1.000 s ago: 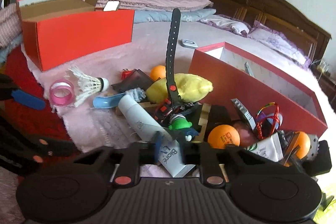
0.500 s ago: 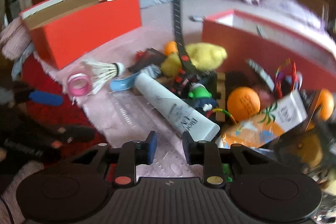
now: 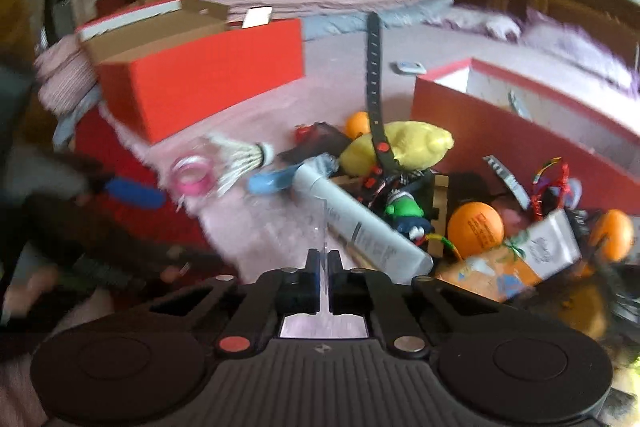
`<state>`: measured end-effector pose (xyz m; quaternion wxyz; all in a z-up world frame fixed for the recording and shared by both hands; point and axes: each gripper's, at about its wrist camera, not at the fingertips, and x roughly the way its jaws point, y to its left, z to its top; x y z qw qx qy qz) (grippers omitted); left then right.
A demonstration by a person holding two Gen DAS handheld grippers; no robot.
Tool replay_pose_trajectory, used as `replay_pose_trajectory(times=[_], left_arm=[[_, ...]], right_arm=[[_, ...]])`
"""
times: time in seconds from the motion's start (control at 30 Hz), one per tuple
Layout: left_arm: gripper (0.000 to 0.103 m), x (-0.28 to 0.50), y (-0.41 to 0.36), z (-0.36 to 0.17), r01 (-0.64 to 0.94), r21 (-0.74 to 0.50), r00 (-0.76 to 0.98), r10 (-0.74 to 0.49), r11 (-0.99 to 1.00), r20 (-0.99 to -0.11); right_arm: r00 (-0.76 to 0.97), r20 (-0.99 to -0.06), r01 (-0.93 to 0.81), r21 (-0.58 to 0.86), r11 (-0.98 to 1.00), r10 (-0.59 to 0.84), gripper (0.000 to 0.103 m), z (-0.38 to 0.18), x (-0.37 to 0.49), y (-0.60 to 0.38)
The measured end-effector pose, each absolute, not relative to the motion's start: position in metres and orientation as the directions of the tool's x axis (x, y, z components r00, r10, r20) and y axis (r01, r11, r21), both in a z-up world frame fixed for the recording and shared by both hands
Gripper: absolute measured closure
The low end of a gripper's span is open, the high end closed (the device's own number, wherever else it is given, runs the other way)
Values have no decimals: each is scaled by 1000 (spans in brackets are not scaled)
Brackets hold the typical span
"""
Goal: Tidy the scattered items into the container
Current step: 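Grasp the clear plastic ruler with the left tool while the right tool reaches into the pile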
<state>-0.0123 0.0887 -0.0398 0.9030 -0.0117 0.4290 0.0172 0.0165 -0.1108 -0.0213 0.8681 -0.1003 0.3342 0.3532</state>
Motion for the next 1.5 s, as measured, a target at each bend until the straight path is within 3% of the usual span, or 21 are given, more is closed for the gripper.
replay_pose_trajectory(times=[0.2,0.3,0.4,0.57,0.67,0.7,0.73,0.87,0.93,1.17,1.37,1.5], left_arm=[[7,-6,71,-39,52,57,645,10,997,-764],[9,4,55,-38,215,177,656,-8,961,-755],[18,17,42,-38,397,270,629,-46,877,-776],[22,30,28,-42,640,259,537,-180,723,-824],[18,41,20,-52,720,256,482,-200,646,-853],[6,47,20,-54,717,264,483,-188,645,-855],[0,53,19,-56,714,272,485,-176,645,-856],[0,76,30,-61,713,144,381,-207,686,-901],[6,85,38,-63,691,54,316,-234,721,-919],[34,51,48,-56,628,-36,284,-273,777,-919],[37,14,38,-50,619,-37,271,-257,785,-927],[37,-4,32,-49,627,-100,241,-314,772,-918]], right_arm=[[565,-669,-611,54,790,483,101,-11,-17,-164],[582,-677,-574,49,817,450,101,-6,-34,-190],[594,-692,-510,71,857,411,98,-11,-46,-217],[594,-707,-393,160,906,383,96,-30,-47,-248],[592,-707,-331,224,917,387,95,-38,-42,-258],[595,-706,-321,230,919,384,94,-40,-40,-259],[597,-706,-310,236,921,381,93,-42,-39,-260],[598,-715,-266,249,931,362,88,-54,-34,-258],[592,-723,-247,259,934,357,86,-61,-33,-257],[597,-715,-250,266,931,364,86,-64,-32,-258],[600,-709,-253,272,928,371,84,-65,-32,-258],[600,-709,-267,260,928,371,80,-62,-33,-256]])
